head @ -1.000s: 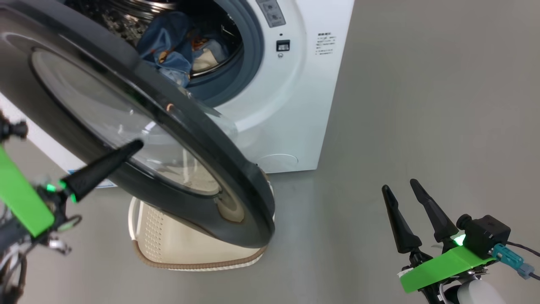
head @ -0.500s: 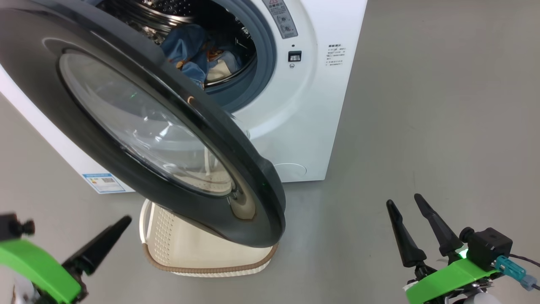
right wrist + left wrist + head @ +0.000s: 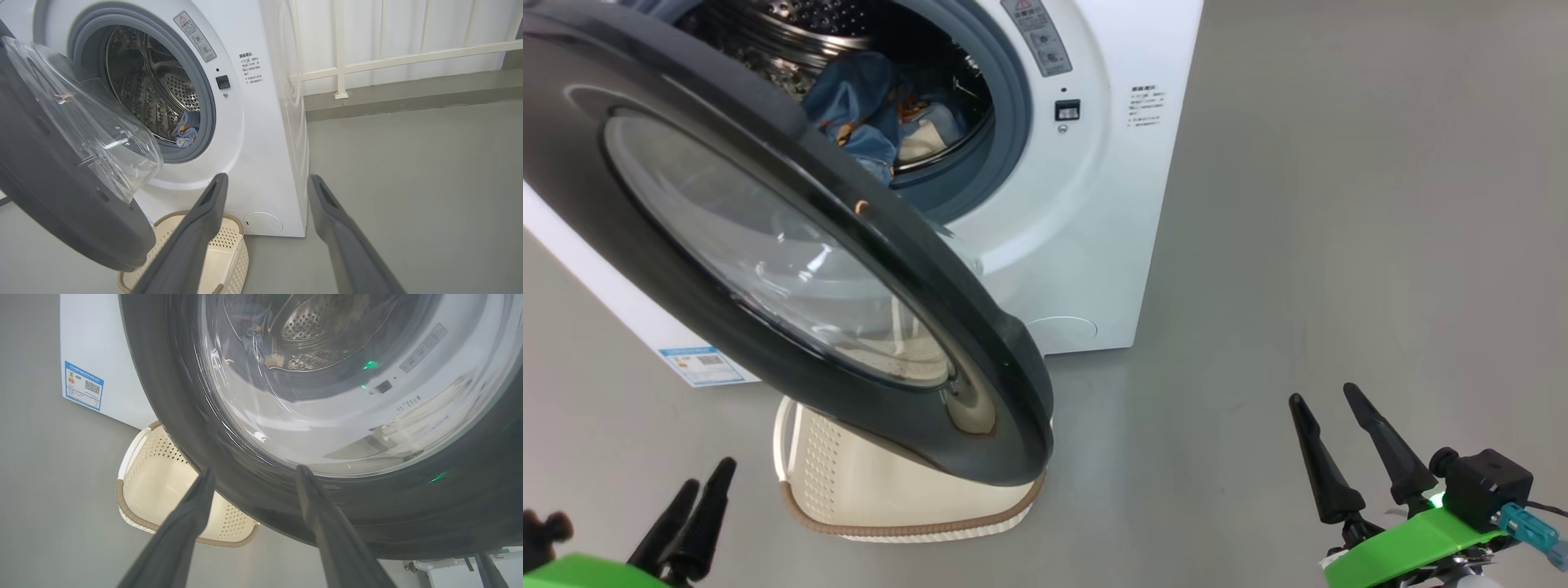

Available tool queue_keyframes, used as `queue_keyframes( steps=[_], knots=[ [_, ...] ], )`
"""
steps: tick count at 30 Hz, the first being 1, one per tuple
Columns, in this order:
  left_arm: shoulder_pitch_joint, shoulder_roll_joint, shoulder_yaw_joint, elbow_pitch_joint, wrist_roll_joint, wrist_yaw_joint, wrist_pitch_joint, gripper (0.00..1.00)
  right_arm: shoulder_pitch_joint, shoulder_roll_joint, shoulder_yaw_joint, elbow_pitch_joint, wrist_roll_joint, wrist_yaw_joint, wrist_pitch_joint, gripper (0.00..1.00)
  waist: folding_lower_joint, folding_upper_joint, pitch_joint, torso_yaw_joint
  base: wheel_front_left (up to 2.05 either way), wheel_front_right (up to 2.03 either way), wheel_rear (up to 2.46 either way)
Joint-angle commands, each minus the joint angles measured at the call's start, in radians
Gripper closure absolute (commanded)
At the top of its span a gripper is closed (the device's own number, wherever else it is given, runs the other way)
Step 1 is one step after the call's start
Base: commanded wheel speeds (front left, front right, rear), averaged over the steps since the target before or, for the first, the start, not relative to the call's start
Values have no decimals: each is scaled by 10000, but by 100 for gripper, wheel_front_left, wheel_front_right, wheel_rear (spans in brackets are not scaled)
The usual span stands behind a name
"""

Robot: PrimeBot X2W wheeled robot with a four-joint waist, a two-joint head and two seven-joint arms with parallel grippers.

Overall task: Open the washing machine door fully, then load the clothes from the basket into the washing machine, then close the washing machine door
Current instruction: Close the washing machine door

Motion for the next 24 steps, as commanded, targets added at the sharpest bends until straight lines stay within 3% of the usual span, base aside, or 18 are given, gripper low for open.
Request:
queue_keyframes(
  steps=[1,5,8,18,24],
  knots=[
    [-285,489,295,-52,208,-58,-340,0,96,-124,161,-248,24,16,-49,0,0,0,17,-54,0,0,0],
    [-397,724,-255,533,825,-58,-1644,0,98,-108,89,-250,16,16,-49,0,0,0,71,-175,0,0,0],
    [-572,617,-234,1203,1747,-58,-1977,0,65,-112,86,-241,11,16,-49,0,0,0,101,-253,0,0,0],
    [-426,-1293,1966,773,6473,-58,-2004,0,-43,-101,-27,-267,-26,16,-49,0,0,0,208,-411,0,0,0],
    [-187,-2082,2690,341,8350,-58,-2005,0,-95,-55,-65,-267,-37,16,-49,0,0,0,218,-472,0,0,0]
  ],
)
